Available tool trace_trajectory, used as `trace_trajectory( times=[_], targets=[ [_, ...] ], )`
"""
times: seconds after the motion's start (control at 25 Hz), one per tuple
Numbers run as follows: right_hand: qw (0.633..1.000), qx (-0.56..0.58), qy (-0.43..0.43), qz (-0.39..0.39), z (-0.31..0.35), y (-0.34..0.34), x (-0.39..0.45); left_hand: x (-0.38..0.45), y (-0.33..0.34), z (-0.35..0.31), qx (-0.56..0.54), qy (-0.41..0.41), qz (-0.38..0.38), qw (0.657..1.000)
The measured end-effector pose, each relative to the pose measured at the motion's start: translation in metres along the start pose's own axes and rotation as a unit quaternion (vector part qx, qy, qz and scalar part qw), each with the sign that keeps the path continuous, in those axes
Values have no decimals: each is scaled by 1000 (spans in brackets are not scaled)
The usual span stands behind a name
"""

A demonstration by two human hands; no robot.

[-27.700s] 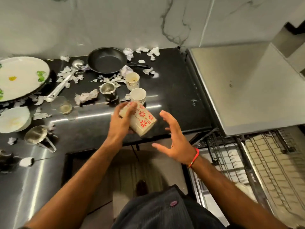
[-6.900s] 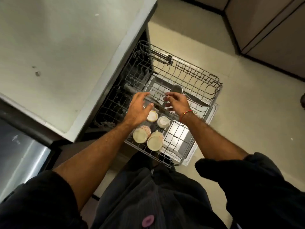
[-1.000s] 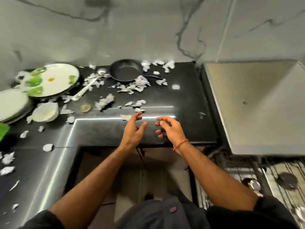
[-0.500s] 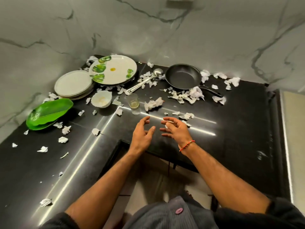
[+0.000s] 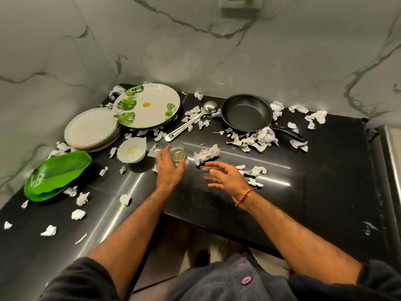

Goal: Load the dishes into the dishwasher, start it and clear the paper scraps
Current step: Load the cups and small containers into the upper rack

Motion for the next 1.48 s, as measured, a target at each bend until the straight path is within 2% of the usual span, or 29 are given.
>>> trace_trajectory(
  times=[0.2,0.36,0.4,0.44,0.52,0.6,0.68,0.72,0.8,0.92,1.0,1.16,1.36,1.48],
  targets=[
    [998,-11,-3,-59,-7,-1,2,53,9,20,21,4,65,998],
    [993,-9,-22,-116,-11,4,-6,41,5,8,-28,59,26,998],
    [992,-28,-43,-119,-10,5,-10,33,4,-4,-48,68,34,996],
    [988,-58,-74,-125,-9,7,-16,24,6,-19,-81,70,75,991],
    [966,-152,-139,-159,-5,7,-32,1,22,-55,-172,37,234,956],
    [917,-261,-203,-222,-2,5,-53,-25,47,-87,-216,-33,392,894],
    [869,-315,-234,-302,-2,-2,-83,-51,74,-108,-220,-94,485,841],
    [853,-322,-233,-336,-4,-7,-101,-63,86,-114,-201,-108,514,827],
    [831,-319,-211,-404,-18,-21,-145,-92,113,-124,-123,-86,571,807],
    [809,-264,-182,-493,-52,-35,-216,-143,149,-142,-31,-8,632,775],
    [781,-255,-175,-542,-72,-40,-259,-182,168,-154,15,31,660,750],
    [726,-259,-145,-621,-116,-62,-338,-265,215,-168,44,35,690,721],
    [721,-179,-118,-659,-180,-104,-446,-382,299,-179,78,-8,716,694],
    [715,-117,-97,-683,-224,-127,-507,-444,351,-183,135,4,751,647]
  ],
)
Point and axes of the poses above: each hand's wrist, its own x-axis towards the middle knuckle, its own y-axis out of the palm, z = x × y, the point moved 2 cm from there along x, towards the middle knuckle, and after that the axes turned 8 degrees about z, right-handed, at the moved point
